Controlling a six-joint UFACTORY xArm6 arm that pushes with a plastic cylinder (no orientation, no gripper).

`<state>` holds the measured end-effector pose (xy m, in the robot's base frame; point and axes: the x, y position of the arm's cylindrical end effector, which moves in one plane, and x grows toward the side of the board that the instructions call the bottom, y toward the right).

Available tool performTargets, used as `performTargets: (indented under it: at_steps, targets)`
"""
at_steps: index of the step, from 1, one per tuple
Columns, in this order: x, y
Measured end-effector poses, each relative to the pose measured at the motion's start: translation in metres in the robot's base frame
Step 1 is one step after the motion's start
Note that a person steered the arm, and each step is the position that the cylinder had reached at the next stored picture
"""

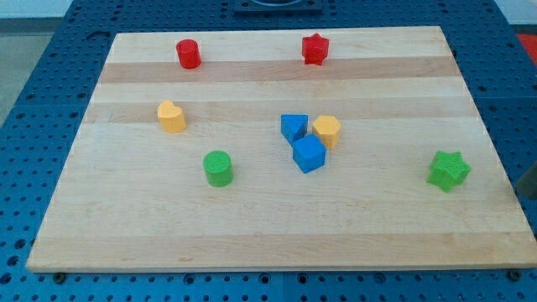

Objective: Move the green star a bit up

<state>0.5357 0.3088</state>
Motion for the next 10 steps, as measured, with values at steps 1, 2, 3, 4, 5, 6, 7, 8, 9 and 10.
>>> performTargets:
  at_steps: [1,2,3,4,5,6,7,8,9,10]
  targets:
    - [0.0,-0.015]
    - [0.0,-0.03]
    - [0.0,-0.042]
    - [0.0,-0.053]
    - [-0.004,-0.063]
    - [-0.004,-0.064]
    - [-0.004,-0.07]
    - [-0.004,-0.089]
    - [-0.004,-0.103]
    - [-0.004,-0.098]
